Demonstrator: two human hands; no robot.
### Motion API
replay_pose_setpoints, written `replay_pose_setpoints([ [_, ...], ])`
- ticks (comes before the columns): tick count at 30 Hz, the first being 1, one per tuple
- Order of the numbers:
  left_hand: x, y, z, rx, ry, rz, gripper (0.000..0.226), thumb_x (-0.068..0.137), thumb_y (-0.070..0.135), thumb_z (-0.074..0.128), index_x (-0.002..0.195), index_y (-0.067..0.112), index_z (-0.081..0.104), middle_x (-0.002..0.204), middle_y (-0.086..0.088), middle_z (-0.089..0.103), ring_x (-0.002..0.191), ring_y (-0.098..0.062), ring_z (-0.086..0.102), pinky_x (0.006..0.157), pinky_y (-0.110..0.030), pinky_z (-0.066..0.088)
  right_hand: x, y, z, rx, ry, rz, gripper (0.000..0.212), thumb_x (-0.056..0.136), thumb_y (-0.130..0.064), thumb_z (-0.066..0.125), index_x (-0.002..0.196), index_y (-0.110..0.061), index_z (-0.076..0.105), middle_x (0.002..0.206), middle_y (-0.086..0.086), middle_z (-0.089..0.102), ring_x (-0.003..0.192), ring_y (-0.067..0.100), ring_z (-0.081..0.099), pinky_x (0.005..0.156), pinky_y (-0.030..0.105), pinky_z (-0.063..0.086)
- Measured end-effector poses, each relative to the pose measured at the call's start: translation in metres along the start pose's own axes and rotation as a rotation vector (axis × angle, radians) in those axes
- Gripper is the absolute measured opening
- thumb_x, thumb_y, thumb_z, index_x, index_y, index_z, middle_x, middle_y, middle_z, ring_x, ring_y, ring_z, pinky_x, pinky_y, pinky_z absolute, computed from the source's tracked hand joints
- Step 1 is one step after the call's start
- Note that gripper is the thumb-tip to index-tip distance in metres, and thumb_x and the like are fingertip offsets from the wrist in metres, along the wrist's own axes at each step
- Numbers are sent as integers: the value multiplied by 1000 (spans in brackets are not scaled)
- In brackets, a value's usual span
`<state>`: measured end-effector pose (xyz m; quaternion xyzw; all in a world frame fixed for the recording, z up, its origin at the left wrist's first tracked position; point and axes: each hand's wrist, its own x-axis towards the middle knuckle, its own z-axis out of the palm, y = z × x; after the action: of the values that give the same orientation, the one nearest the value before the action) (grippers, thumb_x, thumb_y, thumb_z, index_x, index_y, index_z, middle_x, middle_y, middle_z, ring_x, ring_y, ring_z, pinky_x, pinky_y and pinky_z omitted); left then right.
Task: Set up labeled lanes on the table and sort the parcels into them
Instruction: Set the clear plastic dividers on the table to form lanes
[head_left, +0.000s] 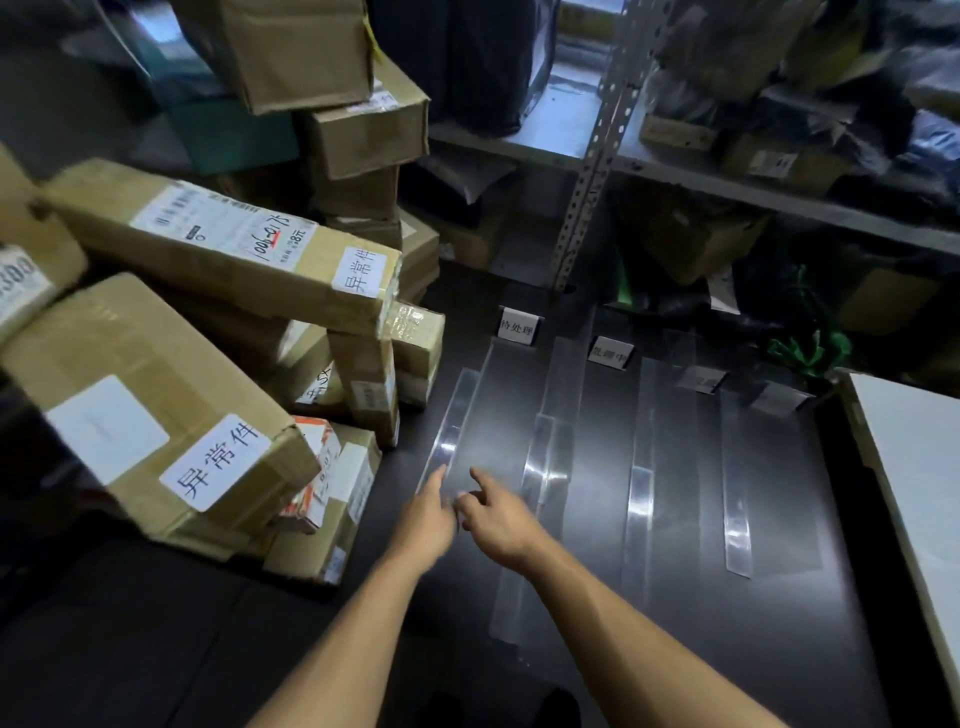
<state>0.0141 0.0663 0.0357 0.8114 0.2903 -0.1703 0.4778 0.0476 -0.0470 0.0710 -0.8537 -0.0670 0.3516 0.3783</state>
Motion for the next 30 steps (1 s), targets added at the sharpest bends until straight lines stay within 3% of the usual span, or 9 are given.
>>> replay_pose_setpoints([
  [4,-5,-5,-6,-30,-46,-51,49,104,29,36,153,33,30,148,-12,47,130,-31,49,103,-38,40,4,-5,14,-5,-22,7,64,100,-36,42,156,-16,20,150,12,46,136,25,44,109,30,35],
  [6,-7,-6,-9,-120,-22,-83,43,105,31,34,148,35,40,142,-11,52,123,-30,53,99,-36,42,4,-7,20,-2,-30,7,64,100,-36,41,157,-17,19,151,12,45,137,25,44,108,30,34],
  [10,-15,-1,-13,-269,75,-134,29,102,43,39,112,37,66,122,-10,62,86,-16,55,82,-29,37,7,-12,28,-27,-31,-5,63,101,-36,38,157,-18,17,147,12,50,133,26,48,108,32,37],
  [12,-19,1,-17,-298,92,-152,38,99,50,42,117,31,69,120,-10,62,100,-24,60,92,-38,45,8,-13,29,-21,-29,-4,63,102,-38,36,158,-19,15,152,12,44,138,26,43,108,30,33],
  [15,-19,5,-23,-187,106,-73,39,103,40,36,137,39,55,132,-12,59,120,-31,56,103,-44,44,8,-16,30,58,-33,13,64,102,-45,34,158,-20,14,159,8,31,144,23,33,111,28,26],
  [18,-21,8,-30,17,159,8,44,104,33,33,148,42,39,142,-10,53,126,-31,52,97,-37,42,8,-21,30,122,-14,17,65,102,-48,30,157,-20,14,161,7,27,147,22,28,112,28,23],
  [21,-22,15,-37,119,211,28,46,104,35,32,148,44,36,139,-11,54,122,-32,54,88,-35,40,8,-29,27,137,24,5,65,101,-50,30,157,-19,17,160,7,29,146,22,29,114,30,23],
  [25,-28,36,-44,163,259,110,46,104,35,33,148,44,36,136,-11,58,121,-32,55,90,-40,44,4,-40,11,202,79,-40,68,97,-57,30,150,-15,34,153,9,43,140,25,40,117,40,30],
  [30,-45,76,-40,197,288,231,42,104,42,28,144,47,39,127,-11,62,115,-33,58,89,-39,47,-7,-52,-31,339,184,-106,69,98,-59,35,156,-21,24,160,1,31,145,20,31,118,45,28],
])
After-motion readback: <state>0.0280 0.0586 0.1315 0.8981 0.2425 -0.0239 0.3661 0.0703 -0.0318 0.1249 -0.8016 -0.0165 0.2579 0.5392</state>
